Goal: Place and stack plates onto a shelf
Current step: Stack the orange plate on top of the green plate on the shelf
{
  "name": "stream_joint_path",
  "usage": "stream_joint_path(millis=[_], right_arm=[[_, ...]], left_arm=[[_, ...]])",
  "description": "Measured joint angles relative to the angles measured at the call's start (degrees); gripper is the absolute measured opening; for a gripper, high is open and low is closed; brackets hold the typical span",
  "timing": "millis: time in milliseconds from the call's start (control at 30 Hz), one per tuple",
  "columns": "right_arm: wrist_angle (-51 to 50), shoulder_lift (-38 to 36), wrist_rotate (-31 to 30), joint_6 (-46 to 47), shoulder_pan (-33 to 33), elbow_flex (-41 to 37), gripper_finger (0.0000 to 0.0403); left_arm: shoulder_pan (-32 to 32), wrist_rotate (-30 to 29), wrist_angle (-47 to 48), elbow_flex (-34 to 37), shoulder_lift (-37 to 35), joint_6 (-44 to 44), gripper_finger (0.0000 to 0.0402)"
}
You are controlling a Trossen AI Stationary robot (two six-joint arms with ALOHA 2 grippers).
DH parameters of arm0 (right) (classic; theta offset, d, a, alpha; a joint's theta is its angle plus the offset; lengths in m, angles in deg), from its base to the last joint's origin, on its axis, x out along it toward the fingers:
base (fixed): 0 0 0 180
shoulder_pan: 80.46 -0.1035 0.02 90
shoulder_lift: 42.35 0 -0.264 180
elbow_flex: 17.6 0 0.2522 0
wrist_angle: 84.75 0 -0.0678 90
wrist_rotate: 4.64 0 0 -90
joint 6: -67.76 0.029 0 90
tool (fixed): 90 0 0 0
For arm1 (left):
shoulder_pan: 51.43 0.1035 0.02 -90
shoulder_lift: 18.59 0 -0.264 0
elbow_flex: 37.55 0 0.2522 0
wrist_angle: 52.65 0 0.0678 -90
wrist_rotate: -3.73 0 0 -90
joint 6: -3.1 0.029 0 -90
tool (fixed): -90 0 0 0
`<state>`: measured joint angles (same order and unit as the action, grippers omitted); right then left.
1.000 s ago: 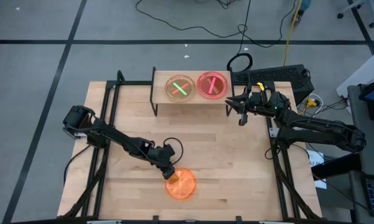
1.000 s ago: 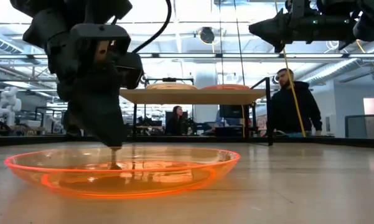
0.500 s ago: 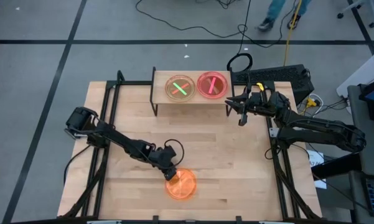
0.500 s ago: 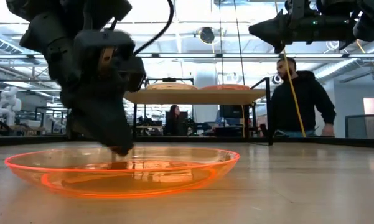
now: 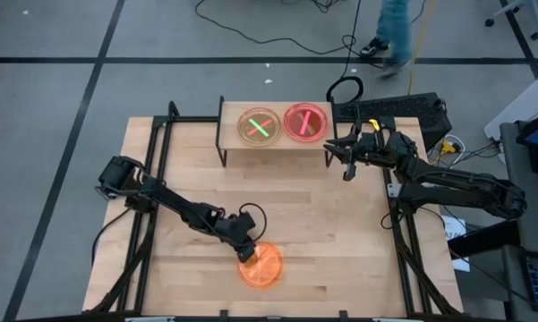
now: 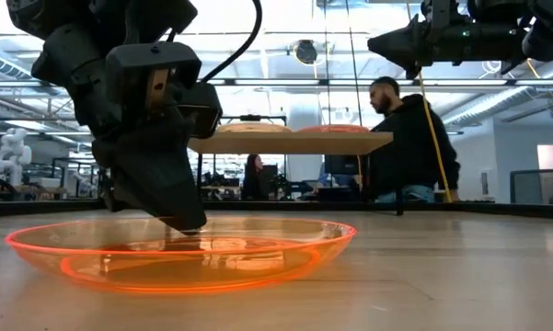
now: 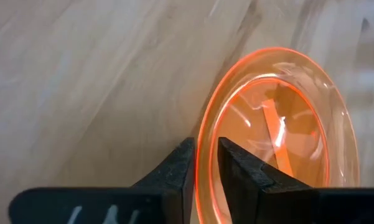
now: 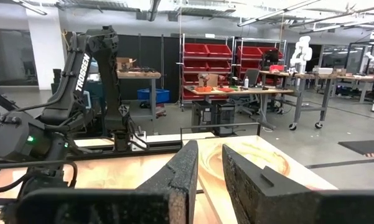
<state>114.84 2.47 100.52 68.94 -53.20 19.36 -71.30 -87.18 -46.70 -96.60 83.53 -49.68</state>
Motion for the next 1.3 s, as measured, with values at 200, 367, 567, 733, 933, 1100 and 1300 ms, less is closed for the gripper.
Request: stream_joint_path(millis=[200, 367, 567, 733, 933, 1100, 1300], right_arm=[[0.0, 0.0, 0.0, 0.1, 0.0, 0.0, 0.0061], [0.0, 0.0, 0.0, 0.1, 0.0, 0.0, 0.0061], [0.0, 0.0, 0.0, 0.0, 0.0, 0.0, 0.0061], [0.0, 0.0, 0.0, -0.2, 0.0, 0.0, 0.0061], [0.1, 0.0, 0.0, -0.3, 0.0, 0.0, 0.0061], [-0.1, 0.0, 0.0, -0.3, 0.0, 0.0, 0.0061], [-0.2, 0.0, 0.0, -0.3, 0.0, 0.0, 0.0061]], left_arm=[[0.3, 1.0, 0.0, 0.0, 0.0, 0.0, 0.0017], [1.4, 1.5, -0.1, 0.0, -0.9, 0.4, 0.0007], [3.8, 1.4, 0.1, 0.1, -5.3, 3.2, 0.0005], [7.6, 0.8, 3.2, 0.1, -11.2, 4.1, 0.0005], [14.2, -2.5, 8.4, 0.1, -18.0, 7.6, 0.0004], [21.7, -2.8, 11.9, 0.1, -23.3, 11.9, 0.0004], [30.6, -2.6, 12.5, 0.0, -29.4, 17.0, 0.0004]])
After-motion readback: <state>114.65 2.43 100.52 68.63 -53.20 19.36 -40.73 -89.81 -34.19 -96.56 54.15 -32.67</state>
